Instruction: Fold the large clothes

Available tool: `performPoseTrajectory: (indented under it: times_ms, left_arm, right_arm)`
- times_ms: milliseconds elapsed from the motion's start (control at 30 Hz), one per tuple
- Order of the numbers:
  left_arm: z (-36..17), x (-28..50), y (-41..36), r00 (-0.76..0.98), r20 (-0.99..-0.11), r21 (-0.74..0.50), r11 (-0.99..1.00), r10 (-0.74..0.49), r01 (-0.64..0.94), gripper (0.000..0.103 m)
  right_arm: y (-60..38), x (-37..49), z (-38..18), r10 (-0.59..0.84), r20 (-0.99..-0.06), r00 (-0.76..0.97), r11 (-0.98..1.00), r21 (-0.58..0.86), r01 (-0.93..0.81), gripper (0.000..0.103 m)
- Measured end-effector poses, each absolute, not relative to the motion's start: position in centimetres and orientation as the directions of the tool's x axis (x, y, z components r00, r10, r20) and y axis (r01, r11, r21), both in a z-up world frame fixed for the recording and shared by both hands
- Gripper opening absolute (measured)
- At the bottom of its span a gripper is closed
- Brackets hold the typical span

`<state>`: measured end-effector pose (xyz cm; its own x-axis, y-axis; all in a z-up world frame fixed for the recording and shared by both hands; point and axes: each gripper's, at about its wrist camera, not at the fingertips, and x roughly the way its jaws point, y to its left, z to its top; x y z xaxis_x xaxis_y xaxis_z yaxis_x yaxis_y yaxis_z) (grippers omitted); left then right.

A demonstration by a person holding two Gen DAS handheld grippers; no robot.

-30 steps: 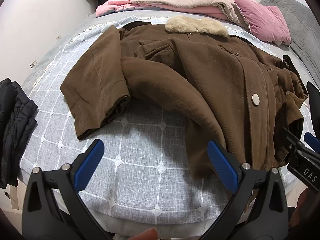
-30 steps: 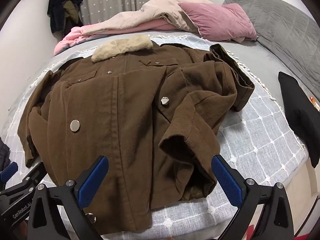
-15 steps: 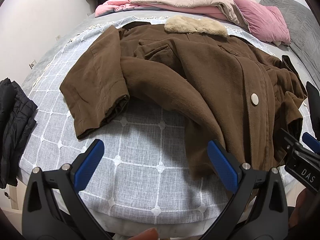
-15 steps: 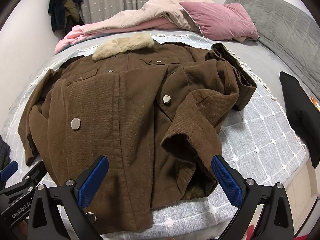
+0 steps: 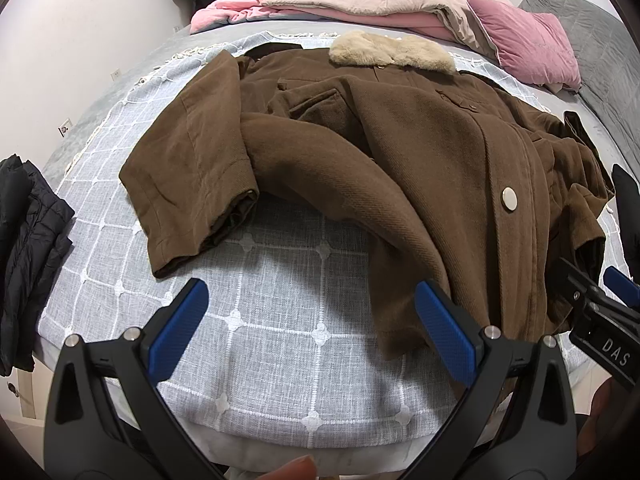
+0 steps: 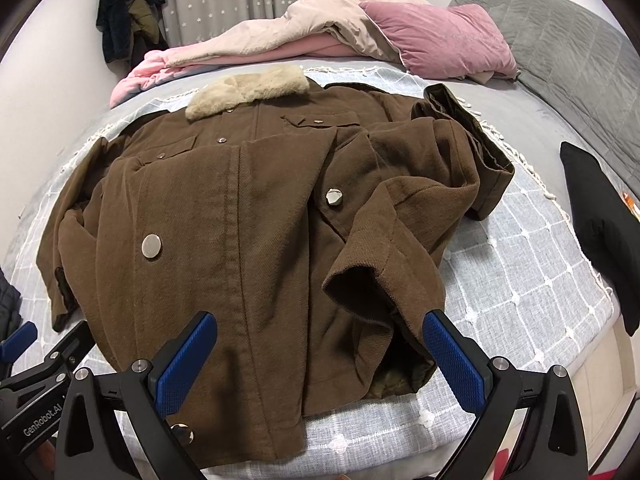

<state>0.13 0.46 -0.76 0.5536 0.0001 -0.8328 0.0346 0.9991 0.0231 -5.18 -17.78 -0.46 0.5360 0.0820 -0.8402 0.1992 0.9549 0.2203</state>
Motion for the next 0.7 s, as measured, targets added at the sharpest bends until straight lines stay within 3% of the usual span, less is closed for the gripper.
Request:
performPoseTrajectory:
  times_ms: [700]
  left_arm:
    - [-0.81,0.11,0.42,0.553,-0.833,0.023,0.999,0.000,0.034,0.103]
  right_arm:
    - [-17.72,-5.12,-0.59,0.082,-0.843,0.532,0.956,0.218,0.198,0.103]
